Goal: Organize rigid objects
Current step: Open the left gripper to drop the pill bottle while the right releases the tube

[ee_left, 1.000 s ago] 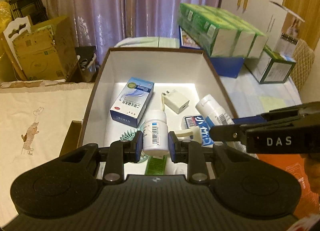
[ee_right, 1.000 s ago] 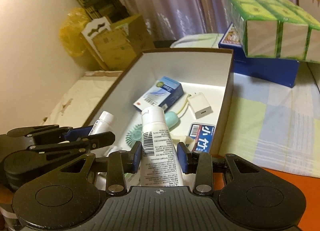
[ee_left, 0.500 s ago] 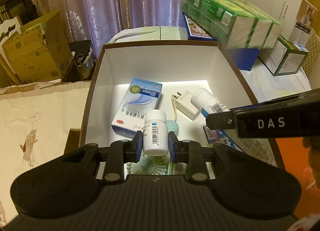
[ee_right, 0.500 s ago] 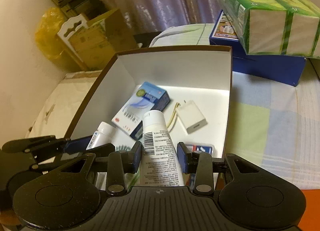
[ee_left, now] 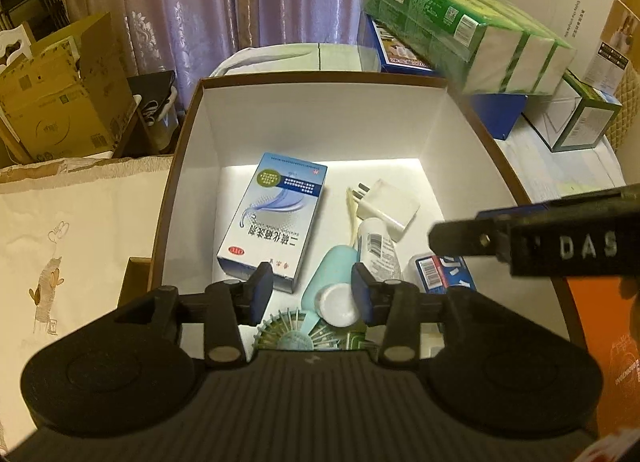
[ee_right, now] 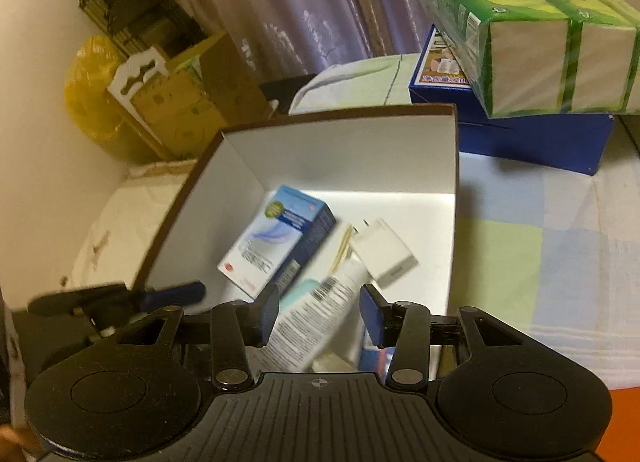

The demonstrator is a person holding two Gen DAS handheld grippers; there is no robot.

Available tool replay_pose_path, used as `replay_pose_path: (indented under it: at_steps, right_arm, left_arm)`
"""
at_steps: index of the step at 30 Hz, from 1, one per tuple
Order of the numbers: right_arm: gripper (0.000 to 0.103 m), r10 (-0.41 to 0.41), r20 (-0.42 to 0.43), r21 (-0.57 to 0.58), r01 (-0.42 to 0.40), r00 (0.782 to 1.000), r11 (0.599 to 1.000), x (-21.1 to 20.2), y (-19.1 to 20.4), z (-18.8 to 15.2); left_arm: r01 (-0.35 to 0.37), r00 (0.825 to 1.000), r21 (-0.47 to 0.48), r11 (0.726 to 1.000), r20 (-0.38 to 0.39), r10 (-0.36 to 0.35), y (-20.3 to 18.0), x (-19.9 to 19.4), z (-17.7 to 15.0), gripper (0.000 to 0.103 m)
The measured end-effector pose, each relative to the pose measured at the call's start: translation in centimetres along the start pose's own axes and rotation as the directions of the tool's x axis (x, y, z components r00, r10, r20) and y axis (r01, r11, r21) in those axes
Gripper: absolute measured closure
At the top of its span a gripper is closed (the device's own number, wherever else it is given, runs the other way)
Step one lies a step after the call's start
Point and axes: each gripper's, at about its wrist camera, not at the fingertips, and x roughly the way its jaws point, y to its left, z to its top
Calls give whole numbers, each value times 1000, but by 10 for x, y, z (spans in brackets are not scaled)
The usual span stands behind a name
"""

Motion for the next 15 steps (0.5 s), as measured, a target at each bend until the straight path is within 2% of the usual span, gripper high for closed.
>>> replay_pose_path:
  at_steps: [3, 5, 8, 11, 15]
  right_arm:
    - [59, -12, -17, -34, 11, 1000, 999, -2, 1, -11]
    - [58, -11, -21, -50, 10, 1000, 999, -4, 2, -18]
    - [55, -12, -15, -71, 11, 1000, 997, -11, 4, -27]
    - [49, -25, 9, -97, 25, 1000, 995, -23, 6, -36]
    - [42, -31, 55, -126, 38, 998, 991, -41, 10, -47]
  left_arm:
    - [-8, 1000, 6, 1000, 3, 8, 1, -3, -3, 54]
    - [-9, 1000, 6, 1000, 11, 8, 3, -9, -7, 54]
    - [-5, 1000, 4, 1000, 24, 5, 3, -20, -12, 48]
    - [0, 999, 1, 1000, 46, 0, 1, -34, -18, 47]
    - [7, 996, -17, 1000, 84, -5, -5, -56, -26, 40]
